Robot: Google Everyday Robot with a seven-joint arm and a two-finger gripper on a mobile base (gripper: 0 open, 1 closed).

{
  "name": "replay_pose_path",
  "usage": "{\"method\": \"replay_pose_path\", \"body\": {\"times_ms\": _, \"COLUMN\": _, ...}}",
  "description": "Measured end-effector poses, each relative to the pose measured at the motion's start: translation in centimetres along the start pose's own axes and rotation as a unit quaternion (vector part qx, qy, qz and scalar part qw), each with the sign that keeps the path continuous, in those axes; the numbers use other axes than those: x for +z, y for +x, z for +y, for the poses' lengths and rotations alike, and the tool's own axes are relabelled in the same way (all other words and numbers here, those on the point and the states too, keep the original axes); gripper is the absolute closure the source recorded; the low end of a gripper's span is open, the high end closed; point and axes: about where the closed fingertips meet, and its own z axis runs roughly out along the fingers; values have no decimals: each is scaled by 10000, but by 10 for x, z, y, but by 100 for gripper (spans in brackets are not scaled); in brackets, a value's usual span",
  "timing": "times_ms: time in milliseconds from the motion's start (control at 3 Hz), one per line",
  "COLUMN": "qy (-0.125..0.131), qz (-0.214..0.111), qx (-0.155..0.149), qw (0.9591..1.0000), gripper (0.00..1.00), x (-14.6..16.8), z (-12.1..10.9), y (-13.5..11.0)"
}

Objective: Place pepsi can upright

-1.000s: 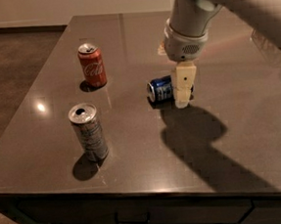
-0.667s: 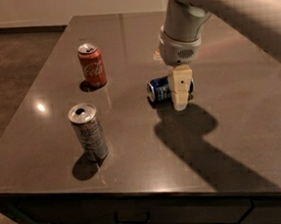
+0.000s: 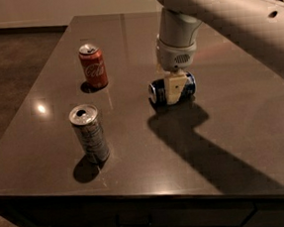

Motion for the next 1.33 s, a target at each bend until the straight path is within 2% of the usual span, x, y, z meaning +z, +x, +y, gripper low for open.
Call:
{"method": "replay_pose_path", "body": {"times_ms": 333, "qy": -83, "qz": -25, "qx": 14, "qw": 10000, "gripper": 69, "x": -1, "z": 0, "y": -2}}
{"method": "replay_pose_path", "body": {"times_ms": 667, "qy": -116, "qz": -484, "qx": 89, "qw": 9987, "gripper": 92, "x": -14, "z": 0, "y": -2}}
{"method": "replay_pose_path", "body": {"times_ms": 1000, "qy": -62, "qz": -1443, "qx": 393, "qw": 9887, "gripper": 100, "x": -39, "z": -2, "y": -5}}
{"method": "replay_pose_path", "body": {"times_ms": 1333, "qy": 21, "qz": -2455, "qx": 876, "qw": 9654, "gripper": 100, "x": -58, "z": -2, "y": -5}}
